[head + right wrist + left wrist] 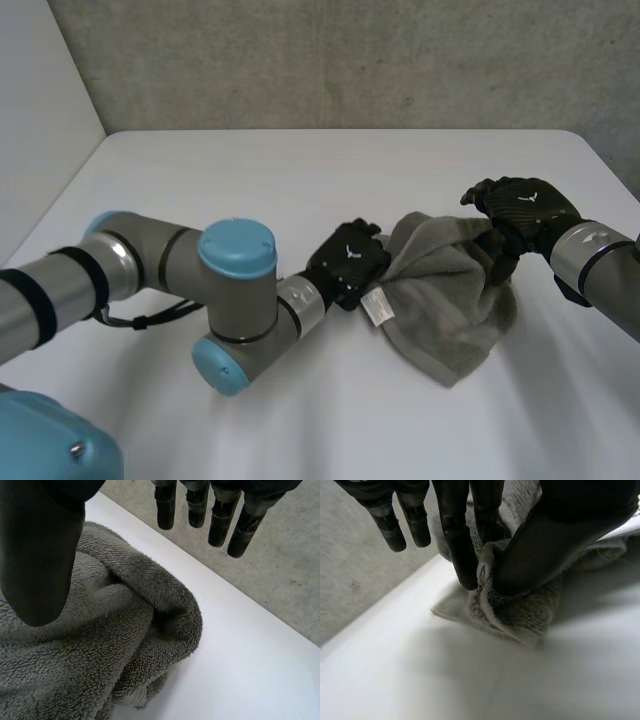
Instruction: Fold the towel.
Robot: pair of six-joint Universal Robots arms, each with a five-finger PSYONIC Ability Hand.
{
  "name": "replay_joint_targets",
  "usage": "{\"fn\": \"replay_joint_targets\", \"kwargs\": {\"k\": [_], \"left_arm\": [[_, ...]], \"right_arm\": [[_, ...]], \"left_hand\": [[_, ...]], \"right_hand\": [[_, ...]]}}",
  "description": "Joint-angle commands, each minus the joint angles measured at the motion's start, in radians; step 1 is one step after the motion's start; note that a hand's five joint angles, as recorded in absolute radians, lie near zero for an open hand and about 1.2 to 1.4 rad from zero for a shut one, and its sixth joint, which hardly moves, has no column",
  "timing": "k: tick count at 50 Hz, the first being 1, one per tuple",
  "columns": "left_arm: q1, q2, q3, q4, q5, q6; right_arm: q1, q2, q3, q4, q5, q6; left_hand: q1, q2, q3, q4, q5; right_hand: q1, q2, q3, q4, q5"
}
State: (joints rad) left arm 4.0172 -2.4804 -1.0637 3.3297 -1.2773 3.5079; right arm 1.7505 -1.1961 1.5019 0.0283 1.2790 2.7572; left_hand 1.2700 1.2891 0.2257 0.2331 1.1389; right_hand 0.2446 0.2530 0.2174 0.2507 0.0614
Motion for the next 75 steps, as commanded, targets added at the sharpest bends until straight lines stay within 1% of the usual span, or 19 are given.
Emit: {"fn": "replay_joint_targets", "kwargs": {"k": [1,3,9,15,17,20,22,27,35,36,37,38,39,40,44,56,64,69,75], "left_arm": [[0.023,0.158,-0.087,0.005,-0.033,-0.003],[0.048,0.245,-0.156,0.007,-0.033,0.000],[0.085,0.347,-0.265,0.004,-0.025,-0.001],[0.198,0.494,-0.437,0.011,-0.010,0.003],[0.285,0.564,-0.519,0.011,0.038,0.008],[0.327,0.595,-0.555,0.013,0.073,0.014],[0.416,0.642,-0.614,0.013,0.152,0.032],[0.502,0.679,-0.670,0.010,0.246,0.068],[0.511,0.675,-0.710,-0.001,0.273,0.075],[0.510,0.673,-0.716,-0.001,0.271,0.075],[0.510,0.673,-0.716,-0.001,0.271,0.075],[0.508,0.673,-0.720,-0.001,0.266,0.075],[0.508,0.673,-0.720,-0.001,0.266,0.075],[0.508,0.672,-0.726,-0.001,0.263,0.075],[0.517,0.673,-0.728,-0.001,0.262,0.075],[0.505,0.695,-0.719,0.001,0.259,0.051],[0.479,0.681,-0.720,0.007,0.223,-0.006],[0.457,0.660,-0.713,0.011,0.196,-0.044],[0.450,0.652,-0.713,0.013,0.191,-0.056]], "right_arm": [[0.001,-0.005,0.001,0.004,0.002,0.001],[0.001,-0.005,0.003,0.004,0.002,0.001],[0.024,-0.002,0.008,0.002,0.002,0.002],[0.026,-0.008,-0.002,0.004,0.005,0.005],[0.026,-0.011,-0.003,0.004,0.003,0.005],[0.026,-0.014,-0.005,0.004,-0.006,0.010],[0.030,-0.016,-0.006,0.004,-0.009,0.012],[0.078,0.007,-0.025,-0.008,-0.012,0.024],[0.187,0.102,-0.087,-0.068,-0.013,0.085],[0.207,0.118,-0.100,-0.070,-0.015,0.108],[0.207,0.118,-0.100,-0.070,-0.015,0.108],[0.224,0.130,-0.109,-0.071,-0.015,0.125],[0.240,0.136,-0.117,-0.071,-0.010,0.133],[0.241,0.136,-0.117,-0.071,-0.010,0.133],[0.267,0.138,-0.118,-0.071,0.005,0.139],[0.308,0.156,-0.203,-0.082,-0.018,0.182],[0.369,0.282,-0.359,-0.080,-0.043,0.186],[0.386,0.436,-0.520,-0.071,-0.040,0.188],[0.388,0.543,-0.623,-0.054,-0.043,0.188]], "left_hand": [[0.126,0.107,-0.051,-0.059,0.083],[0.126,0.107,-0.051,-0.059,0.083],[0.126,0.107,-0.051,-0.059,0.083],[0.126,0.107,-0.051,-0.059,0.083],[0.126,0.107,-0.051,-0.059,0.083],[0.126,0.107,-0.051,-0.059,0.083],[0.126,0.107,-0.051,-0.059,0.083],[0.126,0.107,-0.051,-0.059,0.083],[0.126,0.107,-0.051,-0.059,0.083],[-0.036,-0.055,-0.051,-0.059,-0.080],[-0.038,-0.057,-0.051,-0.059,-0.081],[-0.430,-0.449,-0.051,-0.059,-0.474],[-0.434,-0.453,-0.051,-0.059,-0.478],[-0.652,-0.671,-0.051,-0.059,-0.696],[-0.763,-0.782,-0.051,-0.059,-0.806],[-0.784,-0.803,-0.051,-0.059,-0.827],[-0.775,-0.794,-0.051,-0.059,-0.818],[-0.775,-0.794,-0.051,-0.059,-0.818],[-0.781,-0.800,-0.051,-0.059,-0.824]], "right_hand": [[-0.070,-0.079,-0.043,-0.076,-0.061],[-0.070,-0.079,-0.043,-0.076,-0.061],[-0.070,-0.079,-0.043,-0.076,-0.061],[-0.070,-0.079,-0.043,-0.076,-0.061],[-0.070,-0.079,-0.043,-0.076,-0.061],[-0.070,-0.079,-0.043,-0.076,-0.061],[-0.070,-0.079,-0.043,-0.076,-0.061],[-0.070,-0.079,-0.043,-0.076,-0.061],[-0.070,-0.079,-0.043,-0.076,-0.061],[-0.070,-0.079,-0.043,-0.076,-0.061],[-0.070,-0.079,-0.043,-0.076,-0.061],[-0.070,-0.079,-0.043,-0.076,-0.061],[-0.070,-0.079,-0.043,-0.076,-0.061],[-0.070,-0.079,-0.043,-0.076,-0.061],[-0.070,-0.079,-0.043,-0.076,-0.061],[-0.070,-0.079,-0.043,-0.076,-0.061],[-0.070,-0.079,-0.043,-0.076,-0.061],[-0.016,-0.024,-0.043,-0.076,-0.007],[0.008,-0.001,-0.043,-0.076,0.016]]}}
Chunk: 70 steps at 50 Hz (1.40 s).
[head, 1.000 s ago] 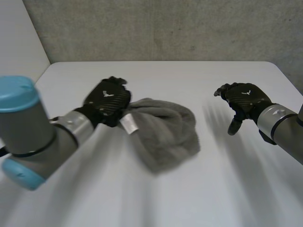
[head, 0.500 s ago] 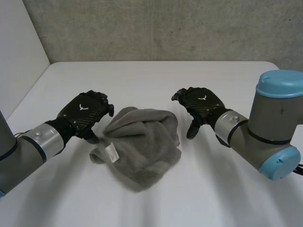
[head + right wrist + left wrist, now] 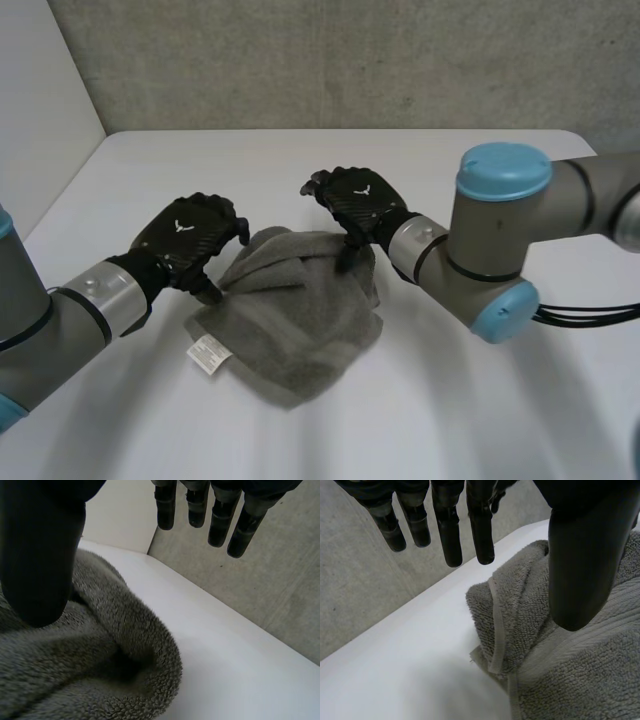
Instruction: Fold the towel.
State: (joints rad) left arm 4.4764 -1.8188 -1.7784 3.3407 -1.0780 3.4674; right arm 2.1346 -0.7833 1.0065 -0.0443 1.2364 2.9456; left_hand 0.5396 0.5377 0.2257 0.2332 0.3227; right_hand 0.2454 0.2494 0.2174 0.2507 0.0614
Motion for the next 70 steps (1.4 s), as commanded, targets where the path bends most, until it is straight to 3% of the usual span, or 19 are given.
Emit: {"fn": "replay_joint_targets", "kwargs": {"k": [1,5,7,8,9,12,17,23,31,33,39,41,44,52,58,61,62,70], "left_arm": [[-0.009,-0.008,0.002,0.002,-0.008,-0.019],[-0.014,-0.007,0.005,0.003,-0.008,-0.031],[-0.017,-0.007,0.016,0.009,-0.023,-0.062],[-0.017,-0.007,0.016,0.010,-0.023,-0.062],[-0.019,-0.007,0.022,0.013,-0.040,-0.083],[-0.020,-0.008,0.037,0.022,-0.071,-0.137],[-0.035,-0.010,0.059,0.031,-0.097,-0.211],[-0.074,-0.011,0.070,0.029,-0.109,-0.231],[-0.138,-0.014,0.057,0.029,-0.126,-0.229],[-0.147,-0.014,0.054,0.029,-0.135,-0.229],[-0.190,-0.022,0.053,0.031,-0.149,-0.228],[-0.201,-0.033,0.057,0.031,-0.149,-0.228],[-0.230,-0.051,0.071,0.031,-0.151,-0.228],[-0.302,-0.092,0.131,0.031,-0.151,-0.223],[-0.339,-0.164,0.220,0.029,-0.154,-0.222],[-0.359,-0.201,0.258,0.029,-0.154,-0.221],[-0.359,-0.201,0.258,0.029,-0.154,-0.221],[-0.390,-0.294,0.332,0.049,-0.146,-0.217]], "right_arm": [[0.004,0.157,-0.156,0.024,0.000,0.000],[0.004,0.211,-0.201,0.040,-0.002,0.000],[0.004,0.233,-0.210,0.052,-0.003,0.000],[0.004,0.233,-0.210,0.052,-0.003,0.000],[0.004,0.228,-0.203,0.054,-0.005,-0.002],[0.002,0.213,-0.187,0.054,0.003,0.000],[-0.044,-0.061,-0.007,-0.056,0.014,0.073],[-0.145,-0.274,0.185,-0.134,0.021,0.095],[-0.334,-0.487,0.547,-0.115,-0.017,-0.026],[-0.395,-0.543,0.679,-0.117,-0.061,-0.106],[-0.452,-0.565,0.802,-0.104,-0.144,-0.241],[-0.463,-0.570,0.848,-0.068,-0.201,-0.321],[-0.464,-0.576,0.868,-0.004,-0.262,-0.376],[-0.487,-0.579,0.871,0.158,-0.405,-0.457],[-0.507,-0.582,0.873,0.235,-0.426,-0.519],[-0.516,-0.597,0.874,0.291,-0.425,-0.608],[-0.527,-0.602,0.874,0.314,-0.420,-0.653],[-0.587,-0.606,0.865,0.359,-0.426,-0.718]], "left_hand": [[-0.050,-0.048,-0.051,-0.059,-0.008],[-0.053,-0.051,-0.051,-0.059,-0.011],[-0.053,-0.051,-0.051,-0.059,-0.011],[-0.053,-0.051,-0.051,-0.059,-0.011],[-0.053,-0.051,-0.051,-0.059,-0.011],[-0.056,-0.054,-0.051,-0.059,-0.014],[-0.088,-0.086,-0.051,-0.059,-0.046],[-0.100,-0.098,-0.051,-0.059,-0.058],[-0.106,-0.104,-0.051,-0.059,-0.064],[-0.106,-0.104,-0.051,-0.059,-0.064],[-0.106,-0.104,-0.051,-0.059,-0.064],[-0.109,-0.107,-0.051,-0.059,-0.066],[-0.118,-0.116,-0.051,-0.059,-0.075],[-0.132,-0.130,-0.051,-0.059,-0.090],[-0.132,-0.130,-0.051,-0.059,-0.090],[-0.132,-0.130,-0.051,-0.059,-0.090],[-0.132,-0.130,-0.051,-0.059,-0.090],[-0.132,-0.130,-0.051,-0.059,-0.090]], "right_hand": [[0.074,0.070,-0.043,-0.076,0.083],[0.324,0.320,-0.043,-0.076,0.333],[0.809,0.805,-0.043,-0.076,0.818],[0.811,0.807,-0.043,-0.076,0.821],[1.146,1.142,-0.043,-0.076,1.155],[1.151,1.147,-0.043,-0.076,1.160],[1.151,1.147,-0.043,-0.076,1.160],[1.151,1.147,-0.043,-0.076,1.160],[1.151,1.147,-0.043,-0.076,1.160],[1.151,1.147,-0.043,-0.076,1.160],[1.151,1.147,-0.043,-0.076,1.160],[0.930,0.926,-0.043,-0.076,0.939],[0.812,0.808,-0.043,-0.076,0.821],[0.670,0.666,-0.043,-0.076,0.680],[0.767,0.763,-0.043,-0.076,0.777],[0.938,0.934,-0.043,-0.076,0.947],[1.138,1.134,-0.043,-0.076,1.148],[1.151,1.147,-0.043,-0.076,1.160]]}}
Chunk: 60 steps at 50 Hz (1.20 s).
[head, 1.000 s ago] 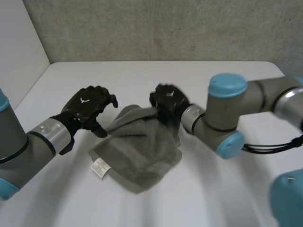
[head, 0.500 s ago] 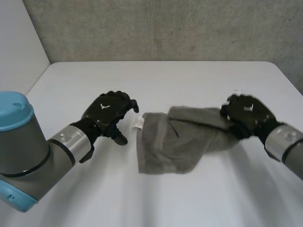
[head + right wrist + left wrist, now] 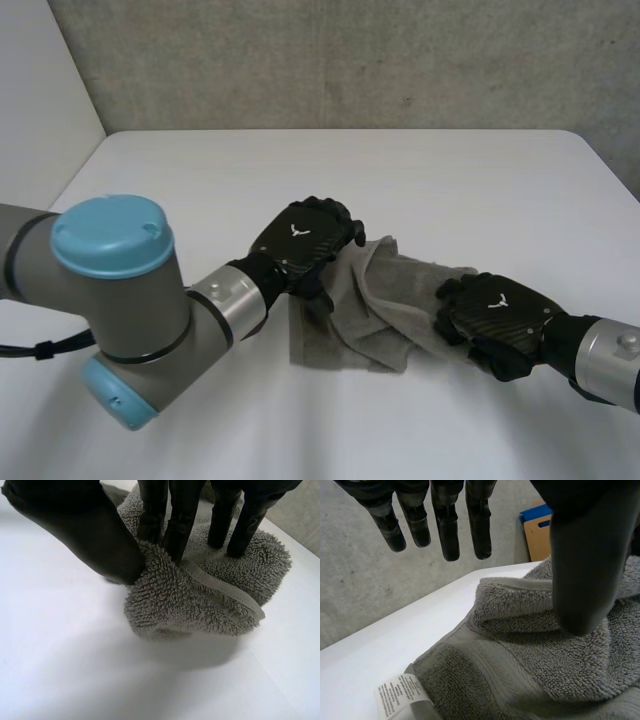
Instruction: Fold the towel.
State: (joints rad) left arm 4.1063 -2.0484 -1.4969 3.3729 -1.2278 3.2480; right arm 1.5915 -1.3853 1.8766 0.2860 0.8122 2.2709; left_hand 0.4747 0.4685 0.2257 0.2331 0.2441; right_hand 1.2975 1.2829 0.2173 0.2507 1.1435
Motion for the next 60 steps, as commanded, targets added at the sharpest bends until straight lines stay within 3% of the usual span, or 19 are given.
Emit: {"fn": "replay_joint_targets", "kwargs": {"k": [1,13,18,24,27,28,29,30,31,32,33,34,36,43,47,55,60], "left_arm": [[-0.024,-0.082,0.062,0.028,0.005,0.002],[-0.043,-0.202,0.176,0.091,0.036,0.087],[-0.057,-0.246,0.213,0.095,0.115,0.147],[-0.058,-0.268,0.222,0.095,0.145,0.153],[-0.057,-0.271,0.222,0.095,0.146,0.154],[-0.057,-0.271,0.221,0.094,0.146,0.153],[-0.057,-0.270,0.221,0.089,0.146,0.153],[-0.057,-0.269,0.221,0.089,0.146,0.153],[-0.057,-0.262,0.215,0.085,0.145,0.151],[-0.057,-0.262,0.214,0.085,0.145,0.151],[-0.058,-0.257,0.207,0.083,0.140,0.150],[-0.058,-0.251,0.199,0.080,0.136,0.150],[-0.057,-0.228,0.182,0.072,0.131,0.148],[-0.041,-0.075,0.045,0.036,0.128,0.153],[-0.041,-0.009,-0.025,0.036,0.128,0.154],[-0.035,0.100,-0.169,0.034,0.119,0.154],[-0.006,0.132,-0.207,0.026,0.027,0.154]], "right_arm": [[-0.044,-0.004,-0.005,0.028,-0.004,-0.044],[-0.044,-0.004,0.007,0.028,-0.007,-0.044],[-0.044,-0.003,0.010,0.028,-0.005,-0.045],[-0.045,-0.003,0.010,0.027,-0.007,-0.044],[-0.045,-0.003,0.010,0.028,-0.005,-0.044],[-0.045,-0.004,0.009,0.028,-0.007,-0.039],[-0.045,-0.004,0.009,0.028,-0.007,-0.039],[-0.045,-0.004,0.007,0.027,-0.007,-0.028],[-0.045,-0.004,0.007,0.027,-0.007,-0.028],[-0.045,-0.009,0.001,0.025,-0.007,-0.002],[-0.045,-0.018,-0.007,0.022,-0.007,0.045],[-0.045,-0.018,-0.007,0.022,-0.007,0.045],[-0.045,-0.046,-0.034,0.018,-0.010,0.175],[-0.047,-0.060,-0.108,0.018,-0.014,0.439],[-0.031,-0.060,-0.154,0.012,-0.014,0.564],[-0.007,0.014,-0.185,0.005,0.005,0.575],[0.018,0.051,-0.171,0.012,0.012,0.538]], "left_hand": [[-0.067,-0.061,-0.051,-0.059,-0.011],[-0.079,-0.073,-0.051,-0.059,-0.023],[-0.079,-0.073,-0.051,-0.059,-0.023],[-0.044,-0.038,-0.051,-0.059,0.012],[0.059,0.065,-0.051,-0.059,0.115],[0.225,0.231,-0.051,-0.059,0.281],[0.528,0.535,-0.051,-0.059,0.584],[0.531,0.538,-0.051,-0.059,0.588],[0.781,0.788,-0.051,-0.059,0.838],[0.784,0.790,-0.051,-0.059,0.840],[0.920,0.926,-0.051,-0.059,0.976],[0.922,0.928,-0.051,-0.059,0.978],[0.922,0.928,-0.051,-0.059,0.978],[0.922,0.928,-0.051,-0.059,0.978],[0.922,0.928,-0.051,-0.059,0.978],[0.922,0.928,-0.051,-0.059,0.978],[0.922,0.928,-0.051,-0.059,0.978]], "right_hand": [[0.099,0.113,-0.043,-0.076,0.078],[0.099,0.113,-0.043,-0.076,0.078],[0.099,0.113,-0.043,-0.076,0.078],[0.099,0.113,-0.043,-0.076,0.078],[0.099,0.113,-0.043,-0.076,0.078],[0.099,0.113,-0.043,-0.076,0.078],[0.099,0.113,-0.043,-0.076,0.078],[0.099,0.113,-0.043,-0.076,0.078],[0.099,0.113,-0.043,-0.076,0.078],[0.099,0.113,-0.043,-0.076,0.078],[-0.014,0.001,-0.043,-0.076,-0.034],[-0.015,0.000,-0.043,-0.076,-0.035],[-0.639,-0.625,-0.043,-0.076,-0.660],[-0.980,-0.965,-0.043,-0.076,-1.000],[-1.001,-0.986,-0.043,-0.076,-1.022],[-0.969,-0.954,-0.043,-0.076,-0.989],[-0.937,-0.922,-0.043,-0.076,-0.957]]}}
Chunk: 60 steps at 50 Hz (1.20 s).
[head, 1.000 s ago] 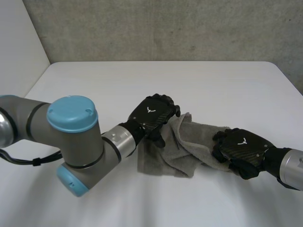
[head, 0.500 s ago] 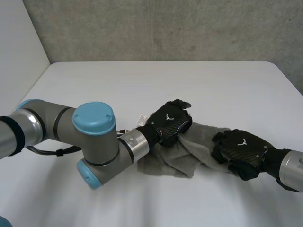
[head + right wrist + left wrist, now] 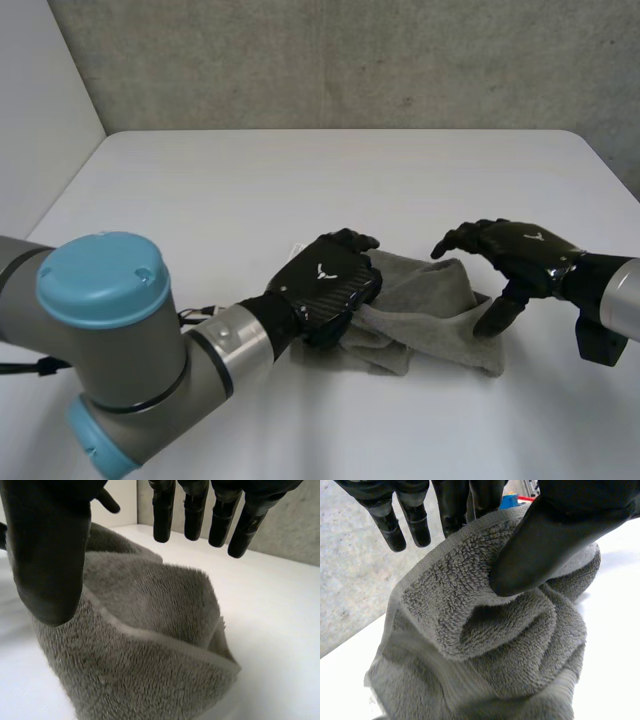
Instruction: Fold the towel.
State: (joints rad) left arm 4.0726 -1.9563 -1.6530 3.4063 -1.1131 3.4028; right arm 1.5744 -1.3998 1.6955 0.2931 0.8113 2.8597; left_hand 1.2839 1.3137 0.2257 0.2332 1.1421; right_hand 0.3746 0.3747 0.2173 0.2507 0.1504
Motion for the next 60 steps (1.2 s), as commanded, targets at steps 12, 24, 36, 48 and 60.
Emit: {"fn": "replay_joint_targets", "kwargs": {"k": [12,24,36,48,60], "left_arm": [[0.094,0.086,-0.080,-0.073,-0.154,0.000],[0.141,0.181,-0.166,-0.075,-0.151,0.000],[0.198,0.238,-0.223,-0.076,-0.149,0.000],[0.215,0.263,-0.266,-0.076,-0.149,0.000],[0.308,0.204,-0.113,-0.071,-0.148,0.001]], "right_arm": [[0.009,0.067,0.062,0.003,0.020,-0.152],[0.010,0.082,0.064,-0.046,0.025,-0.149],[0.073,0.182,0.053,-0.124,0.112,-0.154],[0.134,0.171,0.017,-0.127,0.101,-0.146],[0.237,0.143,-0.252,-0.129,0.123,-0.149]], "left_hand": [[0.112,0.083,-0.051,-0.059,0.080],[0.112,0.083,-0.051,-0.059,0.080],[0.112,0.083,-0.051,-0.059,0.080],[0.112,0.083,-0.051,-0.059,0.080],[0.112,0.083,-0.051,-0.059,0.080]], "right_hand": [[0.054,0.054,-0.043,-0.076,0.104],[0.069,0.068,-0.043,-0.076,0.118],[0.077,0.077,-0.043,-0.076,0.127],[1.022,1.022,-0.043,-0.076,1.071],[1.022,1.022,-0.043,-0.076,1.071]]}}
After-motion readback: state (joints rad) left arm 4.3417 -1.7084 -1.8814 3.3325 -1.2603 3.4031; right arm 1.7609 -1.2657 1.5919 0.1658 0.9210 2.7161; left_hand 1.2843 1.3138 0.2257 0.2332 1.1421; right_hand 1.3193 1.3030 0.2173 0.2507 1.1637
